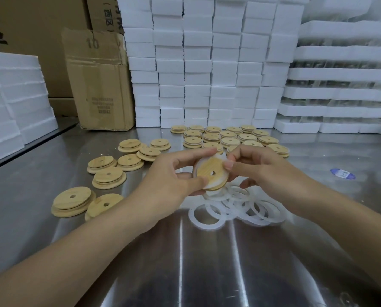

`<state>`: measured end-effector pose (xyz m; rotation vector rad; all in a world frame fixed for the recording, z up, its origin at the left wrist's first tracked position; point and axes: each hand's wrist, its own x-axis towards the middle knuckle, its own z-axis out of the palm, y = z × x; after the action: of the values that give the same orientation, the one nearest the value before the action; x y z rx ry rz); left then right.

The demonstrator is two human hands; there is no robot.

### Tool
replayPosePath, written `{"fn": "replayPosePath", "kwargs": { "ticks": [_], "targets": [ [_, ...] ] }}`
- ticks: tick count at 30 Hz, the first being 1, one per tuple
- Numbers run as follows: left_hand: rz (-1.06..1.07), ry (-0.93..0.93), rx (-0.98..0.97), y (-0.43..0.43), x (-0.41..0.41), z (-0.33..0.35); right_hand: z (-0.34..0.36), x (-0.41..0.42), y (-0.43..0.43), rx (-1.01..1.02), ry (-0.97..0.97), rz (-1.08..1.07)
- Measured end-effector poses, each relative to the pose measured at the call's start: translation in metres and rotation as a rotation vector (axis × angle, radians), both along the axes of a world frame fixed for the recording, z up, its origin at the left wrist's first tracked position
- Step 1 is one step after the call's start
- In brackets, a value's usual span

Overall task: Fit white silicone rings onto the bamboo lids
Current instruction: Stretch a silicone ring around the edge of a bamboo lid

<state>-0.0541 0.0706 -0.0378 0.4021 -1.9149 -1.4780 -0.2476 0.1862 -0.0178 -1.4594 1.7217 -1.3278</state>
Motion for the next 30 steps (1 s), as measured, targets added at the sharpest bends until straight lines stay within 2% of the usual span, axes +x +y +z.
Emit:
{"fn": "replayPosePath", "kwargs": {
  "ticks": [7,21,30],
  "targets": [
    [-0.011,0.011,0.087,-0.003,0.002,0.003,0.007,-0.015,0.007,0.121,0.060,0.064],
    [-0.007,-0.010,0.043,0.002,0.001,0.000,0.000,0.001,0.003,0.013,0.105,0.068],
    [-0.013,0.068,0.224,-0.001,0.005,0.006,0.007,-0.002,0.006,0.056,0.091,0.146]
  ]
}}
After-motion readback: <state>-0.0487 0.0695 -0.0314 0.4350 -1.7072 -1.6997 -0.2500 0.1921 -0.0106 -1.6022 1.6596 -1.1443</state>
